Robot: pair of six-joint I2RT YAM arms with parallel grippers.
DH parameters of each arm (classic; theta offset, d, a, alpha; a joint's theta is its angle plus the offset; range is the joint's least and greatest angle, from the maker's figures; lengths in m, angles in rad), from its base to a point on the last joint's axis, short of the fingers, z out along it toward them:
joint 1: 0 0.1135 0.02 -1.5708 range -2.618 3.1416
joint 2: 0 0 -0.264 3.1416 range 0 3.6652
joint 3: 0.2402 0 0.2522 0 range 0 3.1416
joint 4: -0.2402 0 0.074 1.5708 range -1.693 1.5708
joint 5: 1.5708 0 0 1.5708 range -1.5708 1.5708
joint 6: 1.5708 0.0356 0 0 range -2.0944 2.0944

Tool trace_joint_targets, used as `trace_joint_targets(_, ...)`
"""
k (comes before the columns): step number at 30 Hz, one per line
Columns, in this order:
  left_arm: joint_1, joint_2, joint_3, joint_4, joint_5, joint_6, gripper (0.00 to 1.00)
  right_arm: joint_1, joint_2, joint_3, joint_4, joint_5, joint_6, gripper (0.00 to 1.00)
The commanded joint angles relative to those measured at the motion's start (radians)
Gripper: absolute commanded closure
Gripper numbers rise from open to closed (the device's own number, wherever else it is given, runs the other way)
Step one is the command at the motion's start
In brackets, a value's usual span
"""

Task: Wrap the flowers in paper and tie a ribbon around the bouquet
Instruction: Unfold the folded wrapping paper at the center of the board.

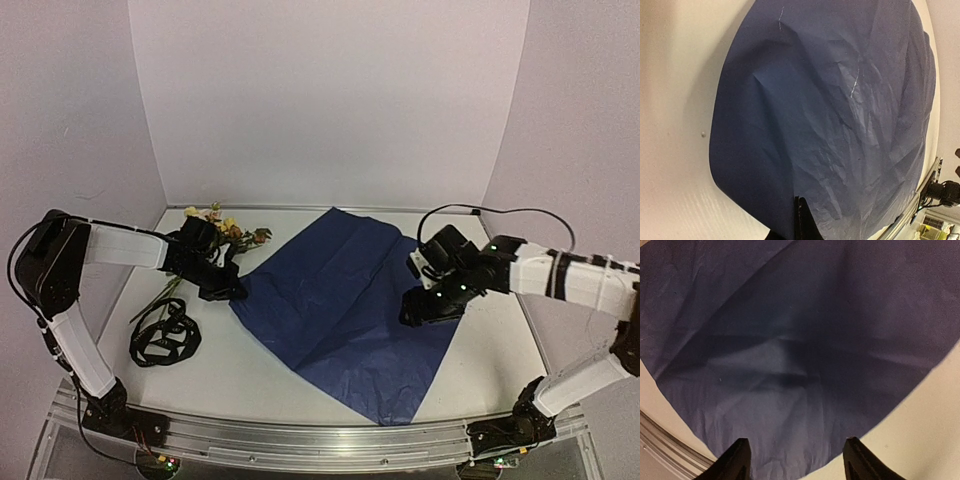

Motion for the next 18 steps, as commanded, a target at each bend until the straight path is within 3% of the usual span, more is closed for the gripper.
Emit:
trace_joint_targets(1,0.048,0.032,0.087,-0.123,0.046,0.109,1.0,-0.038,0.238,0.171,0.158,-0.243,-0.033,0.48)
trace_joint_targets(6,0.058,0.068,0.136,-0.148,0.005,0.099,1.0,-0.038,0.435,0.261,0.234,-0.314,0.07,0.56)
trace_joint_targets(18,0.103,0.161,0.245,-0.204,-0.097,0.076,0.97,-0.026,0.585,0.229,0.268,-0.131,0.189,0.7)
